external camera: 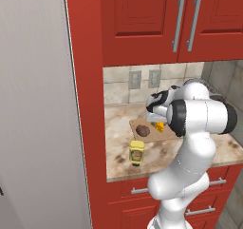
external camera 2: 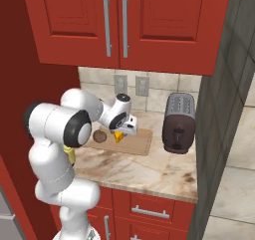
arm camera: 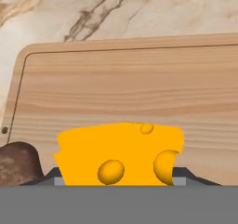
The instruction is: Retrieve the reheated potato from the microwave, then place the potato, cheese, and condiment on the cutting board.
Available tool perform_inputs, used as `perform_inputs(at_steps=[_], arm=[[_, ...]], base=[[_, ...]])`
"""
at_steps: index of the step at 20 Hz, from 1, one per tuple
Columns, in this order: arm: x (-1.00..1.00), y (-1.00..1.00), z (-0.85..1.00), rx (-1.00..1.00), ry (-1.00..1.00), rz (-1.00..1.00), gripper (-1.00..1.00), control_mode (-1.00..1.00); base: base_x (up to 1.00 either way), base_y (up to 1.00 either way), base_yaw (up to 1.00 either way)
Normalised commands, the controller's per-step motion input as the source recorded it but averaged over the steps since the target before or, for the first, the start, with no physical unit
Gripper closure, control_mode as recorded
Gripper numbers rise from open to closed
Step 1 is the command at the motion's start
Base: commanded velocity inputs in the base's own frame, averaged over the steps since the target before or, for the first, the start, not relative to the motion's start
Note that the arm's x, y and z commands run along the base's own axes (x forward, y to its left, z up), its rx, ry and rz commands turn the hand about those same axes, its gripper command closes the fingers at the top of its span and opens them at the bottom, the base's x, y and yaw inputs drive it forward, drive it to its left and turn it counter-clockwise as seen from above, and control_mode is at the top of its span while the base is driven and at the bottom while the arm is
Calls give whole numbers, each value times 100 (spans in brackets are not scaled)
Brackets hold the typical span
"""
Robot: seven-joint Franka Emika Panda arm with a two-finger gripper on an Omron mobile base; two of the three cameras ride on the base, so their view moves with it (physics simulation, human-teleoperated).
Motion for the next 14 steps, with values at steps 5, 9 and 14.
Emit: perform_inputs(at_steps=[5, 9, 14], arm=[[11, 0, -19, 1, 4, 0, 100, -100], [12, 0, -19, 1, 0, 0, 100, -100], [12, 0, -19, 0, 0, 0, 100, -100]], base=[[0, 0, 0], [0, 0, 0], [0, 0, 0]])
